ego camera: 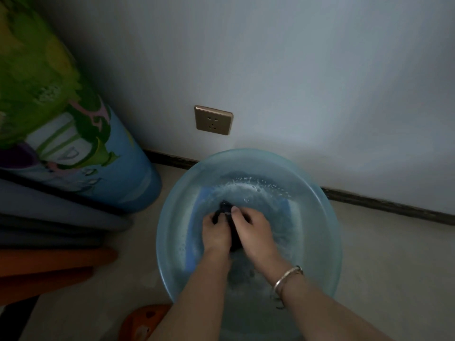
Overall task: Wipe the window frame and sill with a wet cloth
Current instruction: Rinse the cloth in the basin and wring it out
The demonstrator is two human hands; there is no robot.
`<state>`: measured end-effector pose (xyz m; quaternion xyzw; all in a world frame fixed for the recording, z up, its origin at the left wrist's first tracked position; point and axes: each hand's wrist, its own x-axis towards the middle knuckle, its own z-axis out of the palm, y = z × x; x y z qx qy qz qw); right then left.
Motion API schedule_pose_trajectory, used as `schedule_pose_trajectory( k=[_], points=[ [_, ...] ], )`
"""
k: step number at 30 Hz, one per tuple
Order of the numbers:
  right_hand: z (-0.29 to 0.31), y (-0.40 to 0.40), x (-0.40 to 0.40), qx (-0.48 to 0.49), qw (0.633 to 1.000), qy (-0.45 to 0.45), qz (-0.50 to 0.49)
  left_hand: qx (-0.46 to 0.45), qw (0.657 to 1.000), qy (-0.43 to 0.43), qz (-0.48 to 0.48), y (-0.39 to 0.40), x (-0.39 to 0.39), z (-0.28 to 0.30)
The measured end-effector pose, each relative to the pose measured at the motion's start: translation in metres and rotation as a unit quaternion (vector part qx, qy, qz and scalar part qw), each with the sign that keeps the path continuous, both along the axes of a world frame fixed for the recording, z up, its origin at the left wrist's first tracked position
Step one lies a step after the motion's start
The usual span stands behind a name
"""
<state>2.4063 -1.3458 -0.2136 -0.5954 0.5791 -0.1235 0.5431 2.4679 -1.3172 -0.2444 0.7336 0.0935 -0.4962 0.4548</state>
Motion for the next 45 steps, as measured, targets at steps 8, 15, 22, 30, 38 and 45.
schedule_pose_trajectory(
  k=[8,15,22,30,38,45],
  points=[
    [0.021,0.006,0.010,-0.091,0.992,0.064,0.067,-0.004,0.994,0.105,0.004,-0.007,0.004,0.031],
    [-0.018,-0.028,-0.016,-0.193,0.938,0.273,0.095,0.065,0.987,-0.024,-0.147,-0.016,0.000,0.043],
    [-0.035,-0.012,-0.031,-0.290,0.881,0.366,0.076,0.076,0.990,-0.082,-0.083,0.001,0.008,0.027],
    [0.011,0.009,0.004,0.010,1.000,0.013,0.012,-0.033,0.972,0.219,0.081,-0.002,0.005,0.035],
    [0.031,0.013,0.008,-0.119,0.988,0.062,0.074,0.000,0.978,0.206,0.008,-0.009,0.005,0.054],
    [-0.020,-0.026,-0.022,-0.200,0.932,0.286,0.097,0.116,0.966,-0.076,-0.220,-0.009,-0.001,0.041]
  ],
)
